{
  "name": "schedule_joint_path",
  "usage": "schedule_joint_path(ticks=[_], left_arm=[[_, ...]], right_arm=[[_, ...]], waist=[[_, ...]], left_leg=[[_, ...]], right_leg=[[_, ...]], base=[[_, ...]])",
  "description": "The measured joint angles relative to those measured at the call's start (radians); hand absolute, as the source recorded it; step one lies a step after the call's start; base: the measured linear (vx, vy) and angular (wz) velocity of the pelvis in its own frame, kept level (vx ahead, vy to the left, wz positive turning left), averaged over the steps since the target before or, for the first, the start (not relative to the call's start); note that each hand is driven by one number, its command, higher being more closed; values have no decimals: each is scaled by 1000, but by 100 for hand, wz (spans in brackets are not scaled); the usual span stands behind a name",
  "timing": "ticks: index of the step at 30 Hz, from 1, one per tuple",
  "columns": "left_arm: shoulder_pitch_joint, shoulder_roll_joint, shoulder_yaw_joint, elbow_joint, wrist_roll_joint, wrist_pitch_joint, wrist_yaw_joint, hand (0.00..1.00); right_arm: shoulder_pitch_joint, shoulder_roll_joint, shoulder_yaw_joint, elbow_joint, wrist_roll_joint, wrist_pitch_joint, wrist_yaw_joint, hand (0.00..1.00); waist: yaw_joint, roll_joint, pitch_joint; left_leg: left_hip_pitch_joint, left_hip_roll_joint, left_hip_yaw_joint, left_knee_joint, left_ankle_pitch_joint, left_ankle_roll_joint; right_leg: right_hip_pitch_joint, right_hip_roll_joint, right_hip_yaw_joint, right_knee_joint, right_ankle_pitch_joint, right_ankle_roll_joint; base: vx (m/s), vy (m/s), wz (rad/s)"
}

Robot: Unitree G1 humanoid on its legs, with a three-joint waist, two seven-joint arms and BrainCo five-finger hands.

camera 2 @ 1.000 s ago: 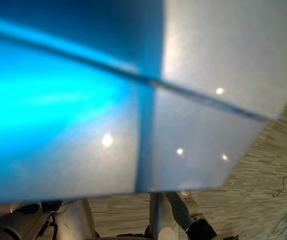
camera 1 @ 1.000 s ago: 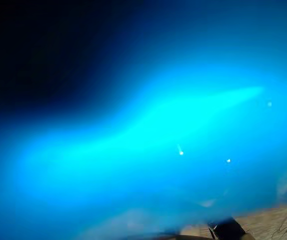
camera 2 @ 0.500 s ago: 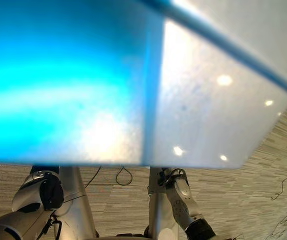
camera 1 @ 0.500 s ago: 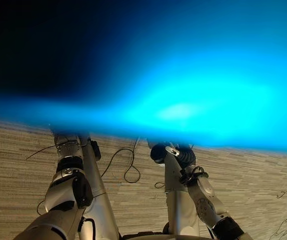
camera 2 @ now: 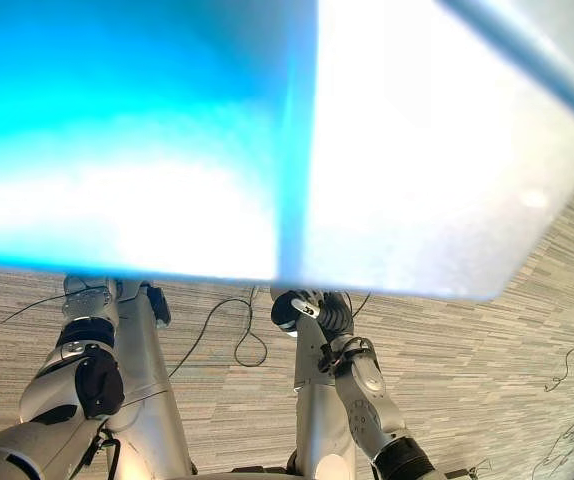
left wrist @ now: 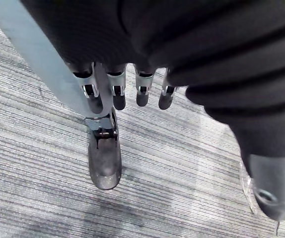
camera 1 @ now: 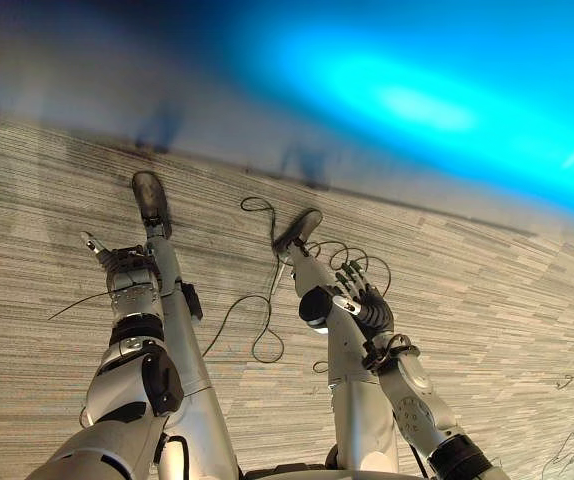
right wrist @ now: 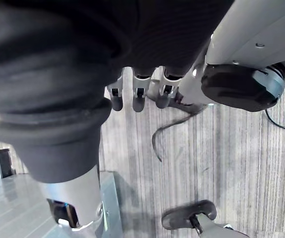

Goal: Pick up the laundry basket with both hands and put the clothes into the washing machine.

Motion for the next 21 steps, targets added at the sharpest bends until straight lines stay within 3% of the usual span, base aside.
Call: schedule_joint_path(ticks=[3,7,12,16,18,21], left_arm=[[5,2,-6,-25,12,-13,2,0],[11,3,-19,-93,48,-26,4,0],[-19,68,-75,-200,101,-51,1,0],[-104,161,-97,-207,119,-50,3,0],[-168,214,-130,-230,141,-50,2,0],[-244,266,-138,-230,187,-46,6,0]], right_arm=[[0,4,-96,-12,-15,2,-12,0],[0,5,-328,-57,-59,-2,-71,0],[28,-3,-554,-123,-101,-25,-122,0],[47,1,-584,-172,-100,-26,-130,0],[56,-1,-586,-189,-99,-26,-126,0],[53,-1,-585,-197,-95,-24,-114,0]], waist=[[-13,3,2],[-22,5,4],[-20,22,16],[-17,31,22],[5,54,24],[12,81,13]], left_leg=[[-27,10,-9,101,0,4],[-41,37,-12,240,-48,77],[-128,76,-81,467,-184,86],[-198,88,-89,591,-265,110],[-221,89,-82,632,-291,120],[-247,93,-77,635,-295,125]], right_leg=[[3,-25,-1,76,9,13],[41,-33,-2,130,9,11],[69,-30,-18,208,-11,-14],[37,-44,-3,249,-17,-18],[31,-52,-2,242,-6,-1],[33,-52,-32,190,9,23]], base=[[39,-74,3],[62,-46,-5],[74,15,-16],[28,100,-22],[11,123,-24],[0,116,-25]])
